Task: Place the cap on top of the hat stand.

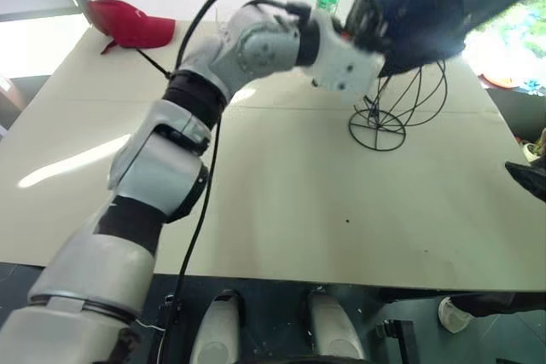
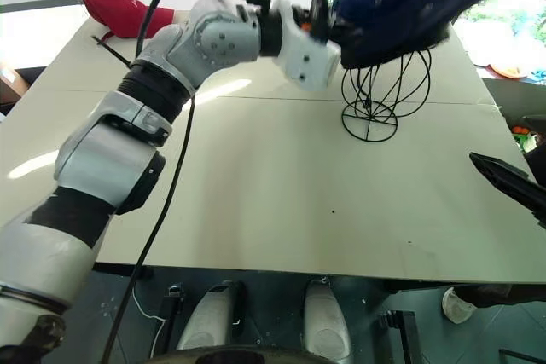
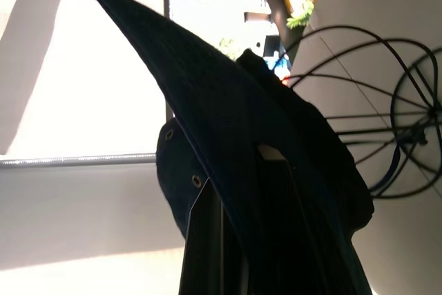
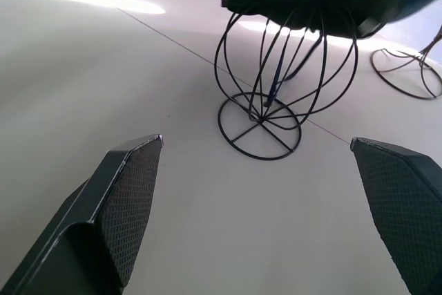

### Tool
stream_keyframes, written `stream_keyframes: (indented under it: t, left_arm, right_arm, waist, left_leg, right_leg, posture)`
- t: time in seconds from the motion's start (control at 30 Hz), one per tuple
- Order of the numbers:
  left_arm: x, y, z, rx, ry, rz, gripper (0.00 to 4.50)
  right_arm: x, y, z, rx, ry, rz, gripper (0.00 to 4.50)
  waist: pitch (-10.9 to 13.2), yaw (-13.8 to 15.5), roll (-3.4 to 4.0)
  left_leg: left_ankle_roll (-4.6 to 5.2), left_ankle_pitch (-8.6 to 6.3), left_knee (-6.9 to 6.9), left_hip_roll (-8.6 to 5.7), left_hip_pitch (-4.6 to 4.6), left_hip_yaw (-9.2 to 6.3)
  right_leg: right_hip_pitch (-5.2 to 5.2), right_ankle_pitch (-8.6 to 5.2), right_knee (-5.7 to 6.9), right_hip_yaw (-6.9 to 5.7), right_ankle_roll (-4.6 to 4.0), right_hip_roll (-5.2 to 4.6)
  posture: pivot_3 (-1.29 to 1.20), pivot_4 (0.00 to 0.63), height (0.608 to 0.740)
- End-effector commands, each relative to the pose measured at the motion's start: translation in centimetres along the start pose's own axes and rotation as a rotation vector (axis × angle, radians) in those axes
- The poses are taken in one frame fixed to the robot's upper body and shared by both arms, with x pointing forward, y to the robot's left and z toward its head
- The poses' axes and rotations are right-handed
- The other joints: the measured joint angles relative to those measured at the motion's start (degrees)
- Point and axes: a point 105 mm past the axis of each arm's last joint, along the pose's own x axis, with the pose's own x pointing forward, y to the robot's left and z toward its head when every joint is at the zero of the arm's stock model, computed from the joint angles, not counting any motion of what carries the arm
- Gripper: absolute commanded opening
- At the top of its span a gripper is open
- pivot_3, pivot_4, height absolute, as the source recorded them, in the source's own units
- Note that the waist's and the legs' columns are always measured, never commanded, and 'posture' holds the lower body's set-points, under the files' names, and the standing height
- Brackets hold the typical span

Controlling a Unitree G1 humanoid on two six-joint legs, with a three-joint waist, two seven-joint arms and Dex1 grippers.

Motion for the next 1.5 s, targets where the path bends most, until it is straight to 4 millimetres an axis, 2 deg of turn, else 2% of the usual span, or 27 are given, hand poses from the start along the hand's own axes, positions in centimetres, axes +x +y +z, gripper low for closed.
stream_keyframes:
  t: [0.03, 0.3, 0.4, 0.5, 0.77, 0.87, 1.03, 1.23, 1.5]
  left_arm:
    - [-0.4, 0.2, 0.7, 0.135, -0.036, 0.035, 0.06]
    - [1.2, -3.9, 2.2, 0.318, -0.097, 0.036, 0.06]
    - [1.6, -4.3, 2.3, 0.416, -0.107, 0.048, 0.06]
    - [1.9, -3.7, 2.1, 0.494, -0.105, 0.086, 0.06]
    - [1.5, 1.3, 0.4, 0.653, -0.01, 0.268, 0.06]
    - [1.4, 1.8, 0.6, 0.677, -0.023, 0.312, 0.06]
    - [1.8, -1.1, 2.3, 0.739, -0.153, 0.276, 0.06]
    - [2.2, -3.4, 2.5, 0.746, -0.174, 0.226, 0.06]
    - [2.1, -6.6, 1.6, 0.517, -0.106, 0.138, 0.06]
  right_arm:
    - [-0.9, -0.2, 0.8, -0.034, -0.032, -0.047, 4.5]
    - [-1.4, -0.5, -0.3, 0.0, -0.002, -0.068, 4.5]
    - [-1.6, -0.5, -0.8, 0.012, 0.012, -0.079, 4.5]
    - [-1.7, -0.4, -1.1, 0.018, 0.016, -0.081, 4.5]
    - [-1.6, 0.2, -1.5, 0.033, 0.003, -0.086, 4.5]
    - [-1.6, 0.3, -1.5, 0.037, -0.002, -0.088, 4.5]
    - [-1.5, 0.4, -1.5, 0.04, -0.012, -0.09, 4.5]
    - [-1.2, 0.5, -1.4, 0.046, -0.019, -0.087, 4.5]
    - [-1.3, 0.5, -1.7, 0.055, -0.001, -0.088, 4.5]
  waist:
    - [0.0, 0.1, 0.0]
    - [0.0, 0.3, 0.01]
    - [0.0, 0.4, 0.0]
    - [0.0, 0.4, 0.0]
    - [0.0, 0.5, -0.05]
    - [0.0, 0.5, -0.04]
    - [0.0, 1.2, -0.04]
    - [0.0, 1.5, -0.05]
    - [0.0, 1.5, -0.03]
  left_leg:
    - [0.0, 0.0, 0.01, 0.0, 0.0, 0.0]
    - [0.0, 0.0, 0.01, 0.0, -0.06, -0.01]
    - [-0.01, 0.0, 0.01, -0.01, -0.08, -0.01]
    - [-0.01, 0.0, 0.05, -0.01, -0.1, 0.0]
    - [-0.03, -0.01, 0.09, -0.02, -0.17, 0.0]
    - [-0.03, 0.0, 0.02, -0.02, -0.19, 0.01]
    - [-0.04, 0.0, -0.01, -0.02, -0.23, 0.03]
    - [-0.07, 0.02, 0.05, -0.03, -0.25, 0.03]
    - [-0.07, 0.02, 0.08, -0.04, -0.25, 0.03]
  right_leg:
    - [0.0, 0.0, 0.0, 0.0, 0.0, 0.0]
    - [-0.01, 0.03, 0.01, -0.01, 0.09, -0.02]
    - [-0.03, 0.03, 0.01, -0.02, 0.1, -0.02]
    - [-0.04, 0.04, 0.03, -0.01, 0.1, -0.03]
    - [-0.09, 0.04, 0.02, -0.02, 0.11, -0.04]
    - [-0.17, 0.04, 0.02, -0.02, 0.14, -0.04]
    - [-0.24, 0.04, 0.05, -0.01, 0.18, -0.04]
    - [-0.26, 0.05, 0.1, -0.01, 0.17, -0.04]
    - [-0.25, 0.05, 0.13, -0.01, 0.16, -0.06]
  posture:
    - [0.0, 0.15, 0.739]
    - [0.0, 0.15, 0.739]
    - [0.0, 0.15, 0.739]
    - [0.0, 0.15, 0.739]
    - [0.0, 0.15, 0.739]
    - [0.0, 0.15, 0.739]
    - [0.0, 0.15, 0.739]
    - [0.0, 0.15, 0.739]
    - [0.0, 0.15, 0.739]
